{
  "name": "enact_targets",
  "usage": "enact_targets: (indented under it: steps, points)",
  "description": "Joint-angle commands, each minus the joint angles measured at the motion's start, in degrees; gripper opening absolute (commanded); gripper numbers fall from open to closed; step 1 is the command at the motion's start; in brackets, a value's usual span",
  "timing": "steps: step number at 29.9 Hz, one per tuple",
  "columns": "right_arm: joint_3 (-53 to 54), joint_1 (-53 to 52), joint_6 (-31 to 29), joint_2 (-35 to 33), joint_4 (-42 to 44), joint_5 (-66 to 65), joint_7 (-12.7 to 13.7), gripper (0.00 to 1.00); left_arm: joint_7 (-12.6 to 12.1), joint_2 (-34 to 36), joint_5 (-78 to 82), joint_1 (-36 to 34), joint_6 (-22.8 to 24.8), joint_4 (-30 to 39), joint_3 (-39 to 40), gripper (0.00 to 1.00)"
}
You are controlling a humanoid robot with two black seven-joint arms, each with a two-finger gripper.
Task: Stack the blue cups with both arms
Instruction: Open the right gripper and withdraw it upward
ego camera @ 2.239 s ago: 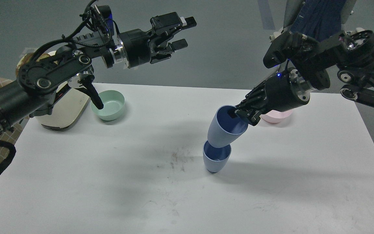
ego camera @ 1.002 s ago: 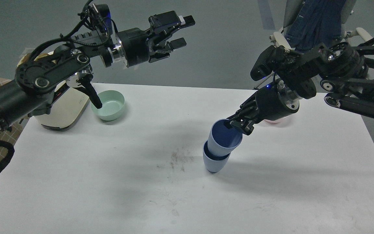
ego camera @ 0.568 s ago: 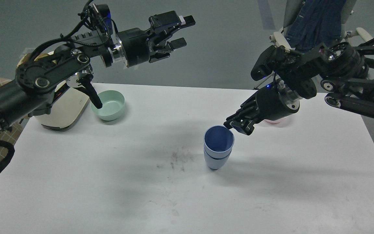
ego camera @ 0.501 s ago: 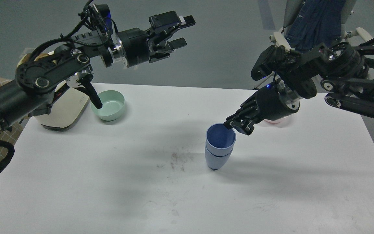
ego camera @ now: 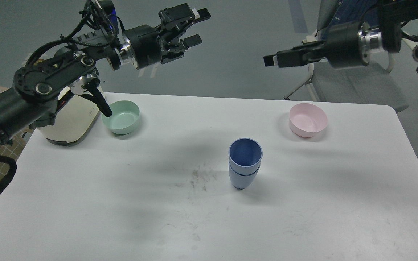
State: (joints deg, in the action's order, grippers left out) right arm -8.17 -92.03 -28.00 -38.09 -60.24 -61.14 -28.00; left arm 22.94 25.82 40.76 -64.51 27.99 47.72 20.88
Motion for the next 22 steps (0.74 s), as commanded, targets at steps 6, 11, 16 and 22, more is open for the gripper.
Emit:
enact_targets:
  steps: [6,11,16,22]
  points:
    - [11.58,16.78,2.5,-1.9,6.54,33.79,0.0,0.98,0.17,-2.61,-13.94,2.28,0.01,-5.35,1.61,0.98]
    - [25.73,29.79,4.0,1.61,11.1,38.11,0.0,1.0,0.17,-6.4,-17.64,5.62,-3.38,-8.17,3.72,0.98]
    - [38.66,39.29,4.0,8.99,15.68,38.11,0.0,1.0,-0.09,-9.47,-17.73,10.28,-3.48,-10.36,9.34,0.98]
    - [47.02,44.13,4.0,14.18,19.72,38.11,0.0,1.0,-2.03,-11.85,-17.73,14.85,0.01,-13.53,14.01,0.98]
